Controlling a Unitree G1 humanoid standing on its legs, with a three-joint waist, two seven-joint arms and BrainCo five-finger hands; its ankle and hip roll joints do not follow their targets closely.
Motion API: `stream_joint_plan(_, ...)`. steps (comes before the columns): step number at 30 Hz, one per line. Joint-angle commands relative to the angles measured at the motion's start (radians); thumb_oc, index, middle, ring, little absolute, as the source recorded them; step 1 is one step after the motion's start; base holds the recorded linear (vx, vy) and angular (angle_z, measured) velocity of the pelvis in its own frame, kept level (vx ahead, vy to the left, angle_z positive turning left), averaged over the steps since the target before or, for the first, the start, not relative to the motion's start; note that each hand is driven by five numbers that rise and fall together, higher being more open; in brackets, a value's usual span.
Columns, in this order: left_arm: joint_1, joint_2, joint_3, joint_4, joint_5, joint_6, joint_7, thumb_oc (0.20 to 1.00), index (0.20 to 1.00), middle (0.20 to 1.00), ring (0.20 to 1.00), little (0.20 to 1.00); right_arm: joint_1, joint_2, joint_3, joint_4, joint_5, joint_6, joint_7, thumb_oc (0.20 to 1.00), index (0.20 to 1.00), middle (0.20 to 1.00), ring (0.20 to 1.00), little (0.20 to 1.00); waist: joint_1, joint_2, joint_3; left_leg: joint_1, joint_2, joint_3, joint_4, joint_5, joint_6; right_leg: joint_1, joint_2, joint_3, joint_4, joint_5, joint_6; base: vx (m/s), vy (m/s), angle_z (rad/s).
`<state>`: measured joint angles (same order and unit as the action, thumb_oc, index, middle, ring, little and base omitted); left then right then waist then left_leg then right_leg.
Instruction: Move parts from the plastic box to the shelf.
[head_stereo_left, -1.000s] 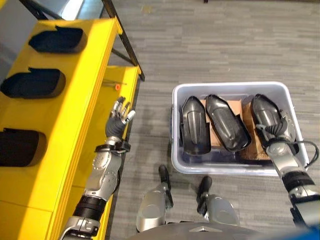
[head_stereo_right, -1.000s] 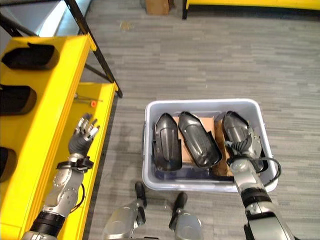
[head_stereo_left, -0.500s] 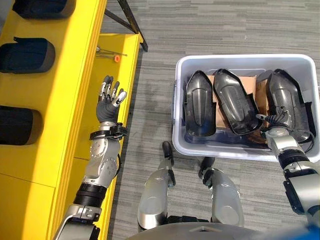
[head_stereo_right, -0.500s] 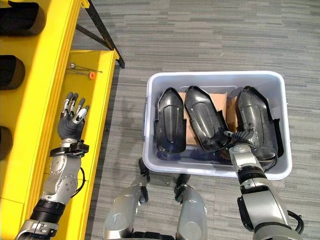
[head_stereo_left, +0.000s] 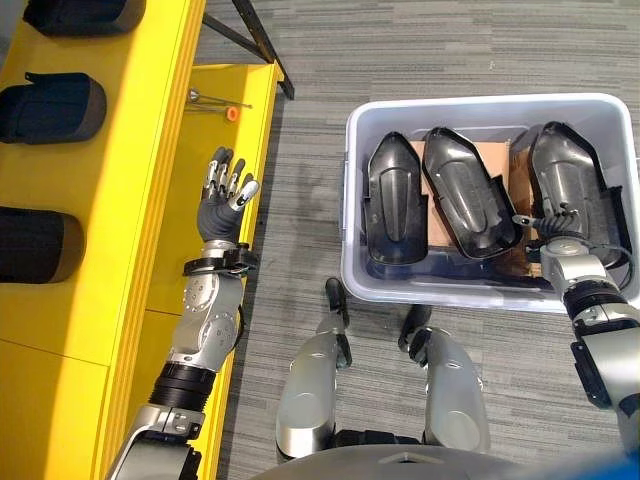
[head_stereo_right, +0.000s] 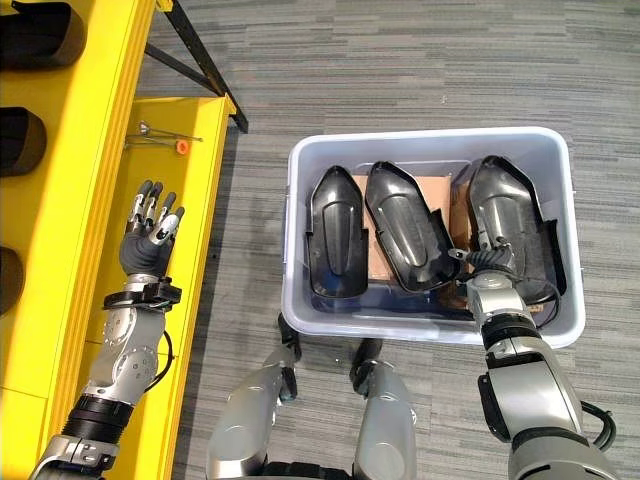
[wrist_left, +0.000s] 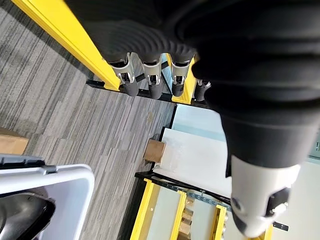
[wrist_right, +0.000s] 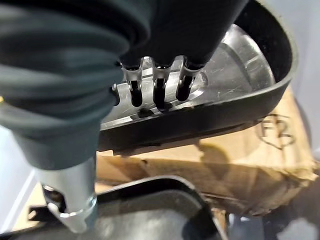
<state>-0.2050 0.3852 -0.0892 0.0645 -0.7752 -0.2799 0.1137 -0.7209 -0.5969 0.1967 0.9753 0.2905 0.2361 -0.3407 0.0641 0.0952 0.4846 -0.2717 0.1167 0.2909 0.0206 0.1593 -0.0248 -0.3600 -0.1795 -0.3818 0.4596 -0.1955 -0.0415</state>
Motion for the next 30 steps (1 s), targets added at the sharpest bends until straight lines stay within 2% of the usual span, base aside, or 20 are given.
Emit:
stream_joint_plan(1,-0.002,0.008,-0.006,-0.051,-0.006,-0.028,-0.014,1.000,1.000,1.000,1.000,1.000,0.004,0.042,0.043,-0.083,0.013,-0.040,0.026,1.000,1.000,1.000,1.000,1.000,0.006,-0.007,0.009,0.040,0.027,-0.026,0.059,-0.089,-0.062,0.027,0.005,0.034,-0.114,0.100,0.075,0.01,0.034,-0.05)
stream_joint_plan(4,0.004,0.000,-0.008,-0.051,0.000,-0.031,-0.014,1.000,1.000,1.000,1.000,1.000,0.011,0.052,0.033,-0.132,0.004,-0.051,0.011,1.000,1.000,1.000,1.000,1.000,-0.001,-0.009,0.008,0.044,0.027,-0.026,0.055,-0.087,-0.062,0.029,0.011,0.041,-0.120,0.102,0.074,0.01,0.029,-0.04)
stream_joint_plan(10,0.017,-0.007,-0.009,-0.058,0.001,-0.024,-0.006,1.000,1.000,1.000,1.000,1.000,0.033,0.070,0.016,-0.220,-0.008,-0.043,0.006,1.000,1.000,1.000,1.000,1.000,-0.007,-0.012,0.005,0.056,0.028,-0.022,0.049,-0.085,-0.064,0.041,0.016,0.047,-0.131,0.105,0.075,0.00,0.000,0.00)
stream_joint_plan(12,0.020,-0.007,-0.008,-0.056,-0.003,-0.020,-0.007,1.000,1.000,1.000,1.000,1.000,0.039,0.077,0.010,-0.253,-0.017,-0.025,-0.022,1.000,1.000,1.000,1.000,1.000,-0.008,-0.015,0.003,0.059,0.029,-0.021,0.050,-0.086,-0.064,0.044,0.015,0.046,-0.130,0.106,0.076,0.00,0.000,0.00)
stream_joint_plan(13,0.020,-0.008,-0.009,-0.056,-0.003,-0.021,-0.010,1.000,1.000,1.000,1.000,1.000,0.040,0.081,0.009,-0.256,-0.015,-0.021,-0.049,1.000,1.000,1.000,1.000,1.000,-0.008,-0.015,0.002,0.061,0.029,-0.021,0.051,-0.086,-0.064,0.046,0.015,0.046,-0.130,0.105,0.076,0.00,0.000,0.00)
stream_joint_plan(14,0.020,-0.014,-0.015,-0.057,0.003,-0.022,-0.013,1.000,1.000,1.000,1.000,1.000,0.038,0.085,-0.002,-0.252,-0.044,-0.028,-0.144,1.000,1.000,1.000,1.000,1.000,-0.009,-0.014,0.003,0.064,0.029,-0.020,0.053,-0.089,-0.063,0.048,0.016,0.047,-0.129,0.105,0.075,0.03,0.013,0.00)
stream_joint_plan(16,0.021,-0.015,-0.023,-0.058,0.003,-0.023,-0.010,1.000,1.000,1.000,1.000,1.000,0.036,0.078,-0.013,-0.248,-0.083,-0.058,-0.187,1.000,1.000,1.000,1.000,1.000,-0.011,-0.013,0.002,0.067,0.030,-0.022,0.052,-0.090,-0.062,0.052,0.018,0.049,-0.134,0.106,0.075,-0.03,0.007,0.01)
stream_joint_plan(17,0.021,-0.012,-0.029,-0.062,0.005,-0.022,-0.004,1.000,1.000,1.000,1.000,1.000,0.032,0.073,-0.019,-0.256,-0.118,-0.067,-0.213,1.000,1.000,1.000,1.000,1.000,-0.011,-0.008,0.005,0.059,0.034,-0.009,0.050,-0.072,-0.052,0.044,0.021,0.037,-0.140,0.128,0.064,-0.05,0.033,0.01)
stream_joint_plan(19,0.025,-0.014,-0.047,-0.066,-0.002,-0.030,0.005,1.000,1.000,1.000,1.000,1.000,0.035,0.058,-0.024,-0.304,-0.317,-0.089,-0.336,1.000,1.000,1.000,1.000,1.000,-0.018,-0.002,0.003,0.062,0.034,-0.005,0.045,-0.071,-0.051,0.049,0.024,0.041,-0.148,0.132,0.064,-0.01,0.044,-0.01)
stream_joint_plan(21,0.028,-0.014,-0.053,-0.071,-0.002,-0.032,0.011,1.000,1.000,1.000,1.000,1.000,0.036,0.051,-0.023,-0.323,-0.355,-0.093,-0.370,1.000,1.000,1.000,1.000,1.000,-0.020,0.000,0.002,0.064,0.034,-0.004,0.043,-0.070,-0.051,0.051,0.024,0.042,-0.151,0.133,0.065,0.01,0.041,-0.03)
stream_joint_plan(22,0.036,-0.018,-0.065,-0.075,-0.009,-0.046,0.012,1.000,1.000,1.000,1.000,1.000,0.043,0.041,-0.024,-0.377,-0.437,-0.105,-0.462,1.000,1.000,1.000,1.000,1.000,-0.027,0.008,0.001,0.070,0.032,0.000,0.037,-0.069,-0.050,0.053,0.025,0.047,-0.158,0.135,0.066,0.01,0.058,-0.03)
stream_joint_plan(24,0.047,-0.020,-0.076,-0.084,-0.020,-0.054,0.016,1.000,1.000,1.000,1.000,1.000,0.058,0.033,-0.040,-0.456,-0.529,-0.135,-0.522,1.000,1.000,1.000,1.000,1.000,-0.035,0.017,-0.003,0.076,0.027,0.002,0.031,-0.069,-0.050,0.059,0.026,0.052,-0.168,0.136,0.069,0.01,0.084,-0.05)
stream_joint_plan(30,0.069,-0.028,-0.077,-0.084,-0.031,-0.076,0.001,1.000,1.000,1.000,1.000,1.000,0.100,0.033,-0.050,-0.565,-0.595,-0.163,-0.574,1.000,1.000,1.000,1.000,1.000,-0.050,0.028,-0.007,0.092,0.024,0.010,0.021,-0.069,-0.051,0.069,0.023,0.062,-0.182,0.138,0.071,0.01,0.056,-0.03)
